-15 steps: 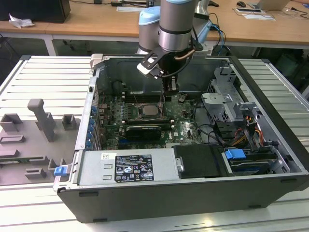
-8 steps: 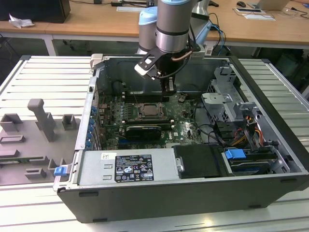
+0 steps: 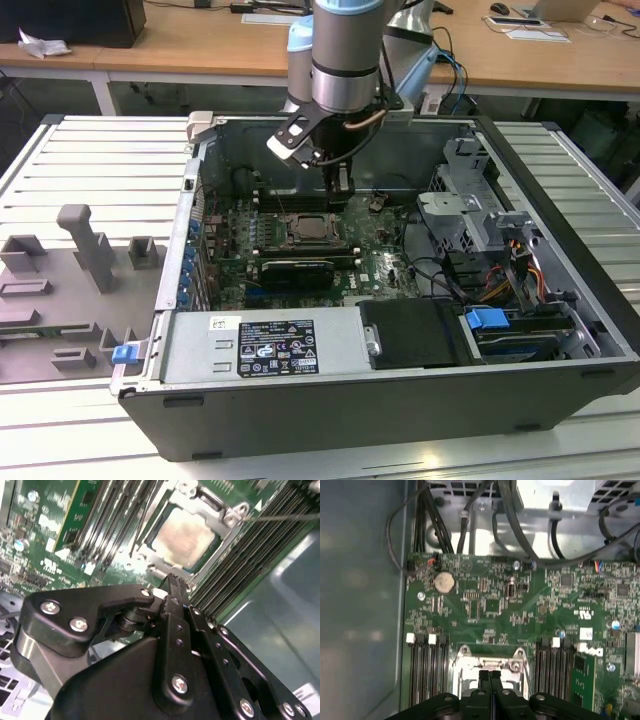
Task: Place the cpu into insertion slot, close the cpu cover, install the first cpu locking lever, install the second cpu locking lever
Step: 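Close the cpu cover, then install the first cpu locking lever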
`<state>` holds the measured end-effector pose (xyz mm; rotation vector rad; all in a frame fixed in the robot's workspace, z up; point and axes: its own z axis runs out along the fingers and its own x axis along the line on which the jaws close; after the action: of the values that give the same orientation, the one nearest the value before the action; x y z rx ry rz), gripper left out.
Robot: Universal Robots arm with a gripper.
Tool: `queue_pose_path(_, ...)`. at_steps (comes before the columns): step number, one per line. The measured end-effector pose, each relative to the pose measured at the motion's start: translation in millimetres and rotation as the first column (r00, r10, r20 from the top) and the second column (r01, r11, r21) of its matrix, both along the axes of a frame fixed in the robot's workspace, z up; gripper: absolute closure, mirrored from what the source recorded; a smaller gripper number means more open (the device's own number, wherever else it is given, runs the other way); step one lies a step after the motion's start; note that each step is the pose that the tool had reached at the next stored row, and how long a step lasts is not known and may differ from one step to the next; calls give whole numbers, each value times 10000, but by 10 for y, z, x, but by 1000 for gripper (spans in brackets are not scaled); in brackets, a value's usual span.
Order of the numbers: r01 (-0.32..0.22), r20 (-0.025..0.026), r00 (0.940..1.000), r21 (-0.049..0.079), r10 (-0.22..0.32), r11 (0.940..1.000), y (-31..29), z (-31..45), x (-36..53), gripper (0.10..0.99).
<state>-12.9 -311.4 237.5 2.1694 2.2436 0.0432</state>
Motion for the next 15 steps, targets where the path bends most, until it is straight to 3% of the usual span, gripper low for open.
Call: queue_pose_path(15, -1, -1, 10000, 11, 1, 10000, 0, -11, -260, 980)
